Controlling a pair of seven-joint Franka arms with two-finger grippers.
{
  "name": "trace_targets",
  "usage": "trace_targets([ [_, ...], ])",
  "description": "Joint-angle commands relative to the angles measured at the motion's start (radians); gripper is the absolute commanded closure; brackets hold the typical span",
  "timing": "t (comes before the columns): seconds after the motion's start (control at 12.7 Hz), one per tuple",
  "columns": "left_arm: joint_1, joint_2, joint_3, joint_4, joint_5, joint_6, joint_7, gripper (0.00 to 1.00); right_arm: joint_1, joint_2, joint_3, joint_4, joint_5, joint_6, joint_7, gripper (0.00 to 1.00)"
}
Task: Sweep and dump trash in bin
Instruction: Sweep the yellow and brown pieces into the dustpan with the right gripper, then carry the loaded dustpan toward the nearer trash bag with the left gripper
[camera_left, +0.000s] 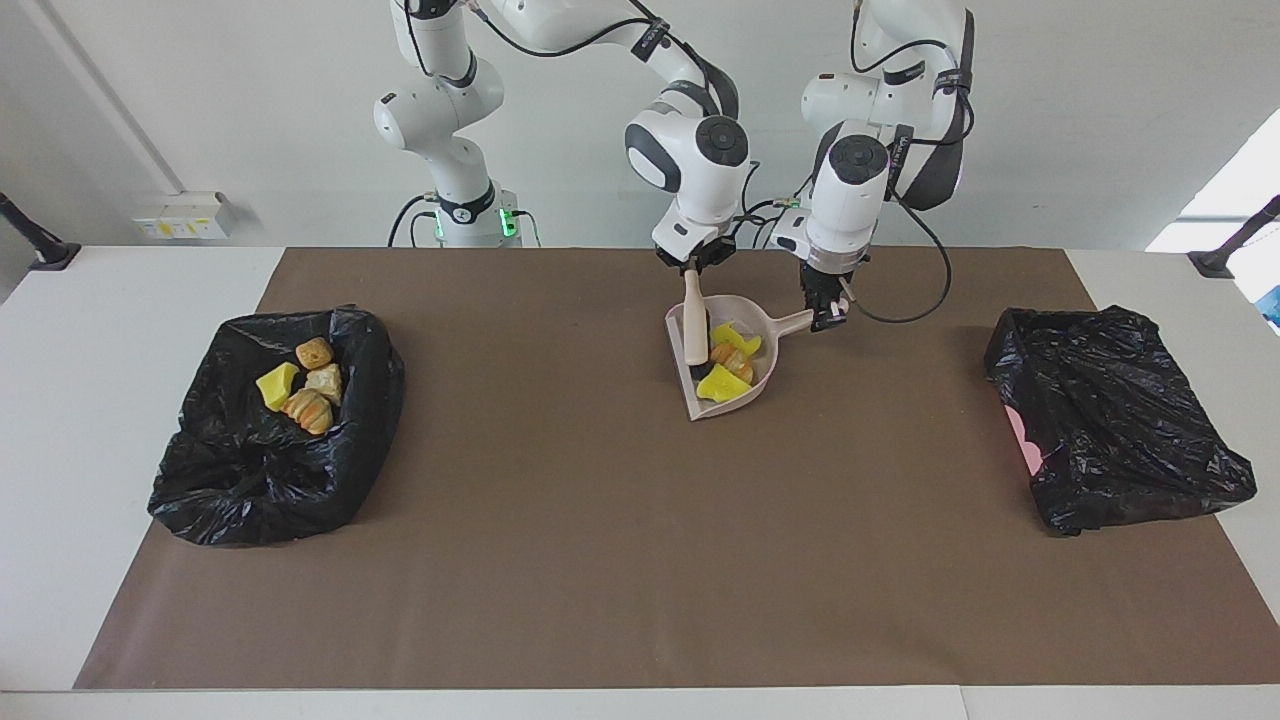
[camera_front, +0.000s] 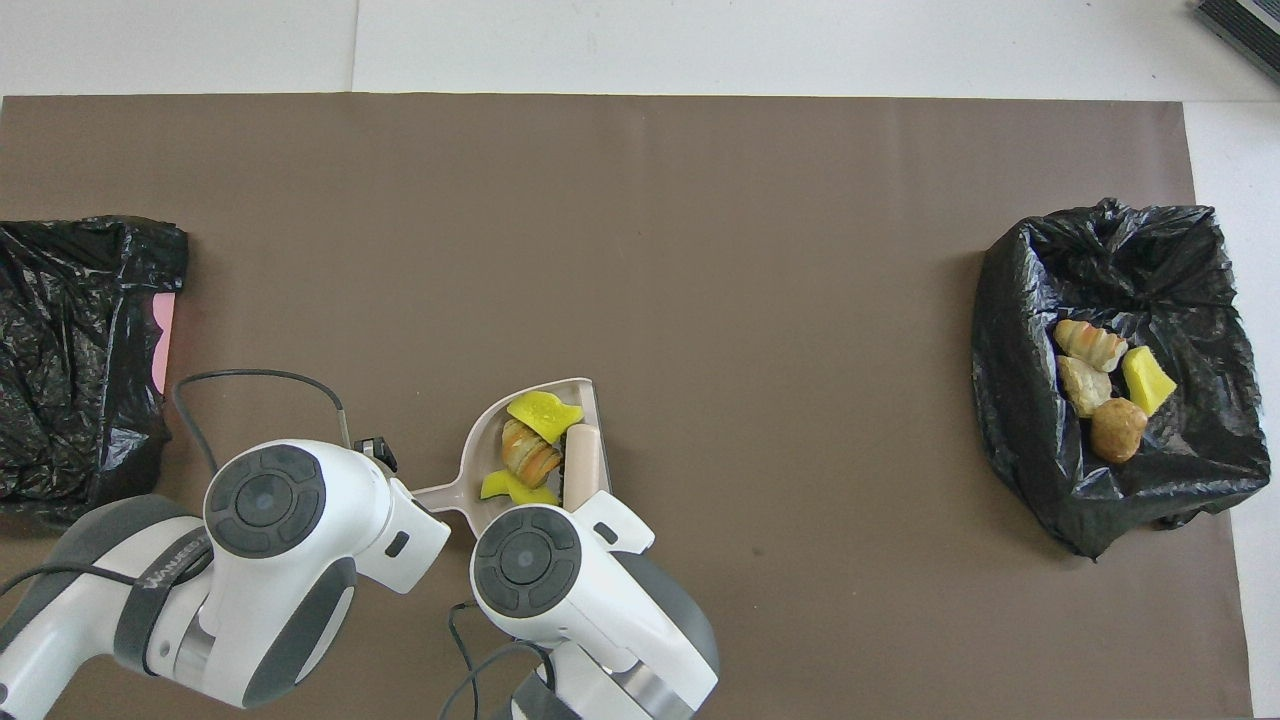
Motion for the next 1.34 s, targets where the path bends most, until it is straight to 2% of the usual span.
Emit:
trace_targets([
  [0.0,0.034,-0.012,0.002,-0.024,0.008,0.061,-0.021,1.0,-0.017,-0.006,-0.001,0.038,-0.021,-0.123,-0.007,1.0],
  [0.08,0.041,-0.004,0.002,-0.02,-0.002,0.061,-0.022,1.0,-0.028,-0.028,-0.004,0.036,-0.041,-0.151,-0.01,1.0],
  [0.31,0.095,-0.006,0.006,-0.017,-0.156,0.061,-0.018,1.0,-0.106,-0.107,-0.001,0.032,-0.069,-0.247,-0.071,1.0],
  [0.47,0.1,-0.012,0.01,-0.007,-0.158,0.056,-0.019,1.0,-0.141,-0.134,-0.001,0.032,-0.096,-0.286,-0.105,1.0],
  [0.63,0.118,-0.032,0.015,0.023,-0.158,0.027,-0.025,1.0,-0.14,-0.141,0.002,0.012,-0.099,-0.264,-0.096,1.0],
  [0.79,0.178,-0.04,0.015,0.098,-0.159,-0.066,-0.025,1.0,-0.123,-0.158,0.004,-0.04,-0.096,-0.189,-0.088,1.0],
  [0.94,0.26,-0.033,0.015,0.166,-0.158,-0.158,-0.028,1.0,-0.062,-0.126,0.002,-0.057,-0.105,-0.15,-0.03,1.0],
  [1.26,0.434,-0.004,0.015,0.298,-0.158,-0.24,-0.028,1.0,0.065,-0.01,0.002,-0.033,-0.147,-0.062,0.122,1.0],
])
